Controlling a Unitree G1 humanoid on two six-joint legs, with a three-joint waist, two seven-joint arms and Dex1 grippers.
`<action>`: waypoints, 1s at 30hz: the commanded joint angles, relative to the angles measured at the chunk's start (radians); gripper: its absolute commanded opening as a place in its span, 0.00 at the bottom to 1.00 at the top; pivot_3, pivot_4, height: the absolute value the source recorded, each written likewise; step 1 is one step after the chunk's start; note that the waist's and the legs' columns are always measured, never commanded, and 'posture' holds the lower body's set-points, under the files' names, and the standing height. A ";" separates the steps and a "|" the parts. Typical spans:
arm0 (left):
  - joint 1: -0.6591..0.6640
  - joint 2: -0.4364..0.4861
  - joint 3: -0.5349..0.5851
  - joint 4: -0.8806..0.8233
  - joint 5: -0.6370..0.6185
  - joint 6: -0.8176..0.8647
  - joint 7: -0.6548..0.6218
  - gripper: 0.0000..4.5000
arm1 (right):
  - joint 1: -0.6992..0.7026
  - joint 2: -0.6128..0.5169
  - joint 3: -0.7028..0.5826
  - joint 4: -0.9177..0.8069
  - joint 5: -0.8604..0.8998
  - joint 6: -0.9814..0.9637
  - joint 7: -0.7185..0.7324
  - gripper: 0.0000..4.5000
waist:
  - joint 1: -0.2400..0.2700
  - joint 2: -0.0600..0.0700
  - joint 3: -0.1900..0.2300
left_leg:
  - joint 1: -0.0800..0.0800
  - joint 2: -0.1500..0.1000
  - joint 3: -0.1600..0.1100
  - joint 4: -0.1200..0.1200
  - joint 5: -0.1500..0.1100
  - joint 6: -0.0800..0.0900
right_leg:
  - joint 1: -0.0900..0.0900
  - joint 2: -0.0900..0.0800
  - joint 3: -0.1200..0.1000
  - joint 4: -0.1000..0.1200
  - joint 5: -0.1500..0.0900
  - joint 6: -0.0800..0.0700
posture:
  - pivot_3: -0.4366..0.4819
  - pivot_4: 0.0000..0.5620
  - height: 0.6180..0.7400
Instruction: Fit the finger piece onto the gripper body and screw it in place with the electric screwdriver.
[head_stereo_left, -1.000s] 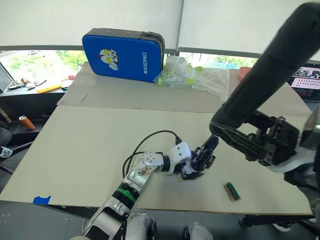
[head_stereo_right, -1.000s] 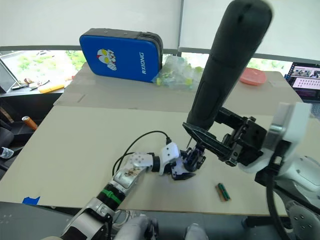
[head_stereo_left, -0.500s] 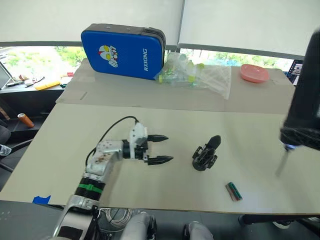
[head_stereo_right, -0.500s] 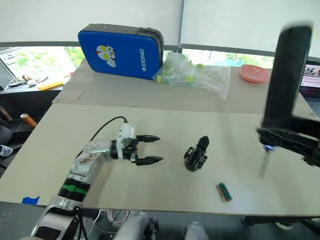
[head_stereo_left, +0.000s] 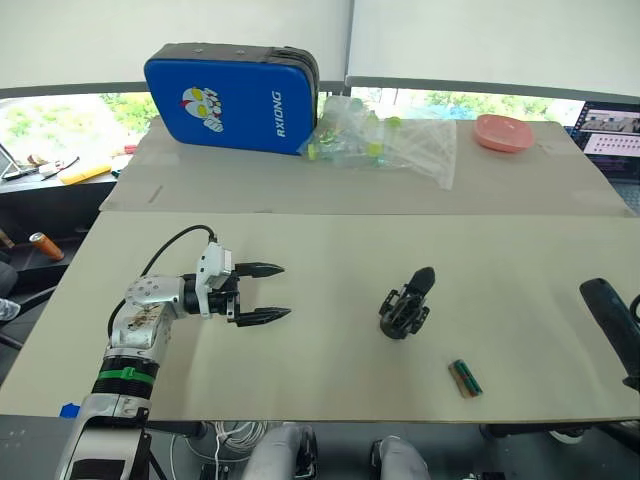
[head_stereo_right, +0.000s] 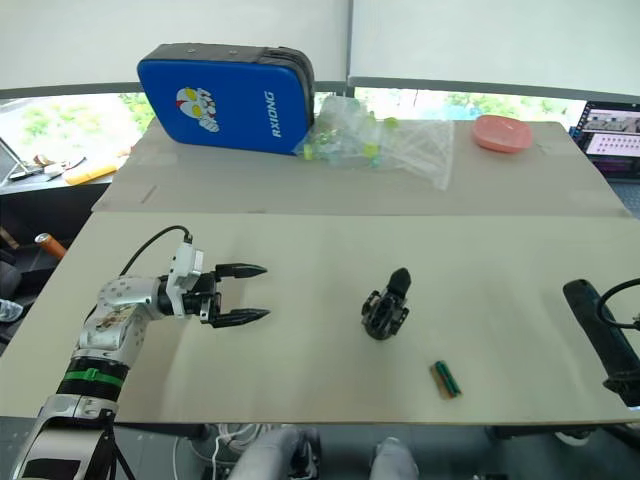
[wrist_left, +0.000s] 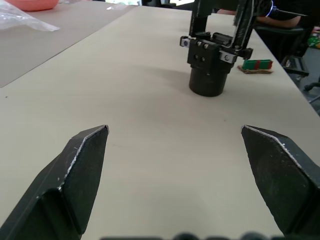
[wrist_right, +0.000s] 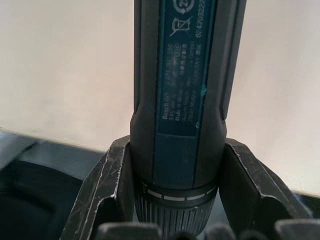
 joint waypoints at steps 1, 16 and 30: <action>0.026 0.026 0.027 -0.053 0.011 -0.011 0.049 0.99 | -0.151 0.008 0.131 0.089 -0.104 -0.077 0.043 0.43 | -0.006 0.001 0.000 | 0.000 0.000 0.000 0.000 0.000 -0.001 | 0.000 0.000 0.000 0.001 0.000 0.000 | 0.48 0.27 1.00; 0.052 0.053 0.038 -0.073 0.005 -0.033 0.073 0.99 | -0.506 0.142 0.316 0.352 -0.311 -0.164 0.126 0.43 | -0.006 0.003 0.000 | 0.000 0.000 0.003 0.001 0.002 -0.003 | -0.007 -0.001 0.000 0.014 0.000 -0.002 | 0.48 0.27 1.00; 0.044 0.105 0.067 0.008 0.037 -0.095 0.100 1.00 | -0.204 0.080 -0.249 0.138 -0.253 -0.218 0.230 0.99 | -0.005 0.004 0.000 | 0.001 0.000 0.004 0.001 0.003 -0.004 | -0.007 0.000 -0.001 0.015 0.000 -0.003 | 0.48 0.27 1.00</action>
